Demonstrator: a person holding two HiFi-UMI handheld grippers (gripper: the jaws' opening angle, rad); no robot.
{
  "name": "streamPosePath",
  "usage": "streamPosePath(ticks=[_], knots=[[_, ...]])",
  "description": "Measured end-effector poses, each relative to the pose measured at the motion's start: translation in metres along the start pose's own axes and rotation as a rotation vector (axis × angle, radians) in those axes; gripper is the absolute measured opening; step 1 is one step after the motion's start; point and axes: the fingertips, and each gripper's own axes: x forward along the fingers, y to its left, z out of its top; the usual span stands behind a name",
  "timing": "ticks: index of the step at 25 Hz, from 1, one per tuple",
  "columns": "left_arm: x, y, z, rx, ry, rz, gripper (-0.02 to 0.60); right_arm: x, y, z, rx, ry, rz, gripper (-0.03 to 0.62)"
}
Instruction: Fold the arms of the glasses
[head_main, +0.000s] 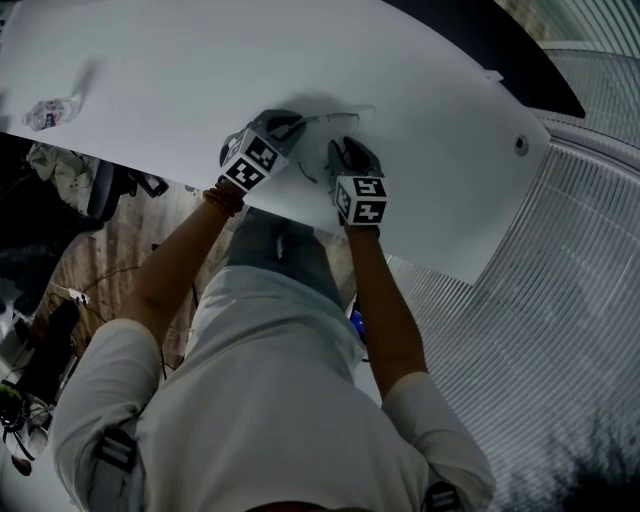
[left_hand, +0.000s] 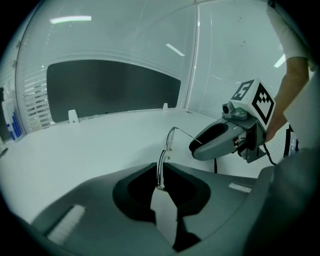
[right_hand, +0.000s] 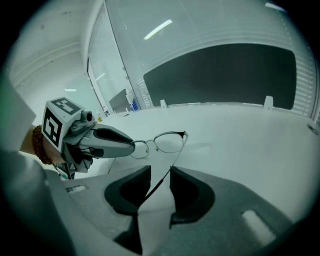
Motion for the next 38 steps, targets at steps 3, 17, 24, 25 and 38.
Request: streamPosePath(ticks=[3,17,24,25,38], knots=[[0.002,-0.006,0.000,0.002,0.005,-0.004,0.043,0.006,0.009,0.001,0.001,-0.002,0.020,0.118],[0.000,-0.023,-0.002,-0.032,0.004,-0.012,0.043,0.021,0.028,0.010,0.177,-0.008,0.091,0.170],[0.000,-0.020,-0.007,-0.014,0.016,0.004,0.037,0.000,0.002,0.007,0.181,-0.039,0.079,0.225],[0.000,-0.020,-0.007,-0.008,0.018,0.004,0.037,-0.006,-0.004,0.006,0.178,-0.044,0.072,0.225],[0.002,-0.018,-0.004,0.020,0.047,0.020,0.035,-0.064,0.047,-0.054,-0.104,0.054,0.113,0.258]])
